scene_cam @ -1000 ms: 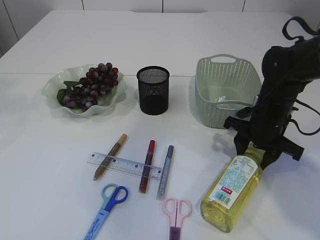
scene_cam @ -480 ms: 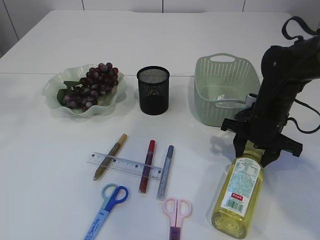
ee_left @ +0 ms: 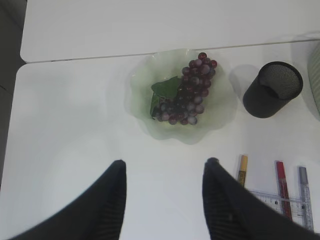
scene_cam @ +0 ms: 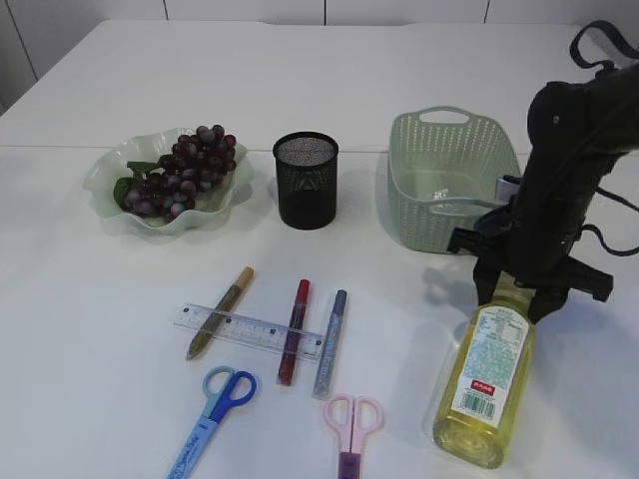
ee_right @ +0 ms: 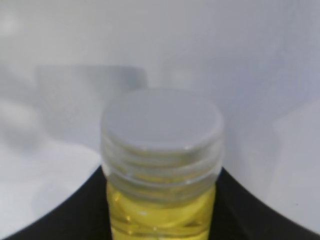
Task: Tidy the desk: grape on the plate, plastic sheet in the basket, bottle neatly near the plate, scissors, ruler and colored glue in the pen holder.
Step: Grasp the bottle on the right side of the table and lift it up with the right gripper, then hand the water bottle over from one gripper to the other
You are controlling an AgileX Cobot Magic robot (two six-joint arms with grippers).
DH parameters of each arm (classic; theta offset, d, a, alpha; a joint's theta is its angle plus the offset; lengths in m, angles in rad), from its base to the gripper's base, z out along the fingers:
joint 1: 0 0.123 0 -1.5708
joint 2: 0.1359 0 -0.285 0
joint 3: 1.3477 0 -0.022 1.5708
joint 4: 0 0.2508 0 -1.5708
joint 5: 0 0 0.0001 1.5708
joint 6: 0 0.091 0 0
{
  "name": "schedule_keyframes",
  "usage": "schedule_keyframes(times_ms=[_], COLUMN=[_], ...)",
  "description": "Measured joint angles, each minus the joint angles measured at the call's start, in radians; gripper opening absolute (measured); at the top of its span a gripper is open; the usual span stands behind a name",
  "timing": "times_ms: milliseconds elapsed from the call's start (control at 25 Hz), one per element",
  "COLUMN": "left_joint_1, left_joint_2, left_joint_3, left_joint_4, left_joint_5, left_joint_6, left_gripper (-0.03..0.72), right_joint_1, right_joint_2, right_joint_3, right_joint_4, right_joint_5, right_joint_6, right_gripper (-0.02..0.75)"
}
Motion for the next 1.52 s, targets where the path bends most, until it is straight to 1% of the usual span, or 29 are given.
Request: schedule_keyframes(times_ms=[400,800,880,1080,1240,1400,1520], left_joint_1=[0.000,0.000,0.000,0.000,0.000,0.000,0.000], left_joint_2=[0.000,0.000,0.000,-0.004,-0.023,-0.064,-0.102], left_joint_3=[0.000,0.000,0.000,0.000,0.000,0.000,0.000], left_joint_4=[0.000,0.000,-0.014,-0.114,-0.199,-0.288,-0.371], left_joint_5=[0.000,0.000,0.000,0.000,0.000,0.000,0.000], left_joint_6=[0.000,0.000,0.000,0.000,0.000,0.027,0.074], left_gripper=[0.362,0.362,0.362,0.362,0.363,0.363,0.362], right_joint_1=[0.000,0.000,0.000,0.000,0.000,0.000,0.000], right_joint_2=[-0.067,-0.181,-0.206,-0.281,-0.342,-0.396,-0.434], right_joint_3=[0.000,0.003,0.003,0.003,0.003,0.004,0.006], right_joint_4=[-0.006,-0.017,-0.017,-0.017,0.014,0.094,0.183], right_joint_5=[-0.004,-0.014,-0.017,-0.020,-0.025,-0.025,-0.025], right_joint_6=[-0.014,-0.136,-0.164,-0.259,-0.351,-0.455,-0.541], right_gripper=[0.360,0.360,0.360,0.360,0.360,0.360,0.360])
